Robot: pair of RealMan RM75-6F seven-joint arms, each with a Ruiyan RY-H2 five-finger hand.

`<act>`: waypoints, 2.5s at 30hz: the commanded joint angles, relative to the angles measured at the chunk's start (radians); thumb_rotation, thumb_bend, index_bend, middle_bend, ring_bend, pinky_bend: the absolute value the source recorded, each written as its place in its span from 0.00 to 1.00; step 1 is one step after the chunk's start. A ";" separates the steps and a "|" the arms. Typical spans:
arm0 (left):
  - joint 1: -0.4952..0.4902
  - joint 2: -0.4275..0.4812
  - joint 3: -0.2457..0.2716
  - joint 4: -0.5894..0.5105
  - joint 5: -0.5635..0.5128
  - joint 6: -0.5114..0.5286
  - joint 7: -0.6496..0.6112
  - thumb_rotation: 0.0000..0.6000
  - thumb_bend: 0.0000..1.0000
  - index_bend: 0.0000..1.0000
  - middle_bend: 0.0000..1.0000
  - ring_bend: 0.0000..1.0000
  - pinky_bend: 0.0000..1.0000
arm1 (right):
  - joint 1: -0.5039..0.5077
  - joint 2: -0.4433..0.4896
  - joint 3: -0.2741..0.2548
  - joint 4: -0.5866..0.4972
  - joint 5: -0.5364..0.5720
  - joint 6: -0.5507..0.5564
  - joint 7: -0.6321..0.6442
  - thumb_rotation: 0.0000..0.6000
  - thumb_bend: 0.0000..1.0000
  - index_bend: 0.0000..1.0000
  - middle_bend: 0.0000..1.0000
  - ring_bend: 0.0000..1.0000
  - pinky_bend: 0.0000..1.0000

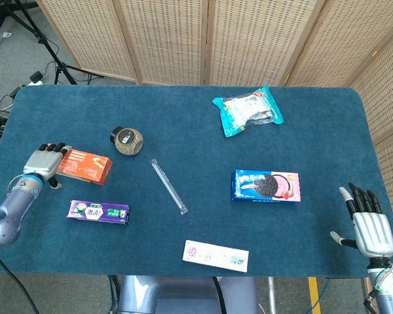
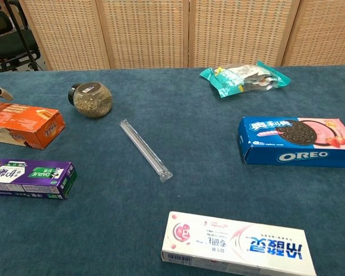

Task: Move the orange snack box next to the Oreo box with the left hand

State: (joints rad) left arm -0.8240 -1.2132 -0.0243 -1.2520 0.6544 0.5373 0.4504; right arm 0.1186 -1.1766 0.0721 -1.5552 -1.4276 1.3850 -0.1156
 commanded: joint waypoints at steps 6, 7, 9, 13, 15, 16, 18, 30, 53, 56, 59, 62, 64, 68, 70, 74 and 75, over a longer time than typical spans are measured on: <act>-0.019 -0.055 0.008 0.087 0.032 -0.020 -0.033 1.00 0.17 0.00 0.00 0.00 0.00 | 0.006 -0.007 0.000 0.005 0.011 -0.015 -0.011 1.00 0.05 0.00 0.00 0.00 0.00; -0.021 -0.061 0.007 0.097 0.033 -0.025 -0.037 1.00 0.17 0.00 0.00 0.00 0.00 | 0.007 -0.007 -0.002 0.005 0.011 -0.017 -0.013 1.00 0.05 0.00 0.00 0.00 0.00; -0.027 -0.072 0.007 0.115 0.038 -0.034 -0.045 1.00 0.17 0.00 0.00 0.00 0.00 | 0.008 -0.009 -0.003 0.005 0.012 -0.021 -0.015 1.00 0.05 0.00 0.00 0.00 0.00; -0.038 -0.096 0.005 0.142 0.057 -0.048 -0.060 1.00 0.17 0.00 0.00 0.00 0.00 | 0.012 -0.011 -0.003 0.006 0.017 -0.029 -0.018 1.00 0.05 0.00 0.00 0.00 0.00; -0.041 -0.106 0.009 0.151 0.063 -0.054 -0.063 1.00 0.18 0.00 0.00 0.00 0.00 | 0.012 -0.012 -0.001 0.006 0.018 -0.028 -0.019 1.00 0.05 0.00 0.00 0.00 0.00; -0.043 -0.111 0.012 0.157 0.066 -0.056 -0.063 1.00 0.18 0.00 0.00 0.00 0.00 | 0.012 -0.012 -0.001 0.007 0.019 -0.028 -0.018 1.00 0.05 0.00 0.00 0.00 0.00; -0.047 -0.124 0.021 0.169 0.067 -0.061 -0.062 1.00 0.19 0.00 0.00 0.00 0.00 | 0.011 -0.012 -0.001 0.007 0.019 -0.026 -0.017 1.00 0.05 0.00 0.00 0.00 0.00; -0.039 -0.185 0.039 0.208 0.063 0.006 -0.056 1.00 0.42 0.26 0.04 0.04 0.07 | 0.006 -0.004 -0.004 0.001 0.003 -0.008 0.005 1.00 0.05 0.00 0.00 0.00 0.00; -0.066 -0.007 -0.059 -0.179 0.114 0.204 -0.011 1.00 0.52 0.48 0.20 0.24 0.24 | 0.007 0.009 -0.007 -0.009 0.004 -0.016 0.029 1.00 0.05 0.00 0.00 0.00 0.00; -0.104 0.037 -0.075 -0.296 0.032 0.219 0.043 1.00 0.52 0.48 0.21 0.26 0.26 | 0.007 0.011 -0.009 -0.009 -0.001 -0.016 0.039 1.00 0.05 0.00 0.00 0.00 0.00; -0.171 0.066 -0.082 -0.415 -0.120 0.257 0.134 1.00 0.52 0.48 0.24 0.27 0.27 | 0.007 0.017 -0.009 -0.010 -0.003 -0.016 0.057 1.00 0.05 0.00 0.00 0.00 0.00; -0.229 0.073 -0.082 -0.480 -0.237 0.283 0.197 1.00 0.52 0.48 0.24 0.28 0.28 | 0.005 0.022 -0.008 -0.009 -0.006 -0.011 0.070 1.00 0.05 0.00 0.00 0.00 0.00; -0.281 0.070 -0.086 -0.522 -0.328 0.297 0.240 1.00 0.52 0.48 0.24 0.28 0.28 | 0.003 0.027 -0.007 -0.009 -0.009 -0.008 0.087 1.00 0.05 0.00 0.00 0.00 0.00; -0.397 0.043 -0.087 -0.571 -0.524 0.350 0.337 1.00 0.52 0.48 0.24 0.28 0.28 | 0.002 0.037 -0.008 -0.004 -0.014 -0.008 0.122 1.00 0.05 0.00 0.00 0.00 0.00; -0.434 0.025 -0.090 -0.577 -0.578 0.365 0.366 1.00 0.52 0.48 0.24 0.28 0.28 | 0.002 0.040 -0.009 -0.002 -0.015 -0.009 0.132 1.00 0.05 0.00 0.00 0.00 0.00; -0.516 -0.026 -0.101 -0.571 -0.683 0.396 0.431 1.00 0.52 0.48 0.24 0.28 0.28 | 0.002 0.047 -0.007 0.001 -0.015 -0.011 0.160 1.00 0.05 0.00 0.00 0.00 0.00; -0.540 -0.044 -0.106 -0.567 -0.715 0.403 0.449 1.00 0.52 0.48 0.24 0.28 0.28 | 0.002 0.049 -0.006 0.004 -0.016 -0.010 0.167 1.00 0.05 0.00 0.00 0.00 0.00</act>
State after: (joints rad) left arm -1.3060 -1.2159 -0.1184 -1.8105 0.0036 0.9092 0.8480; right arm 0.1205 -1.1308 0.0649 -1.5542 -1.4431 1.3751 0.0433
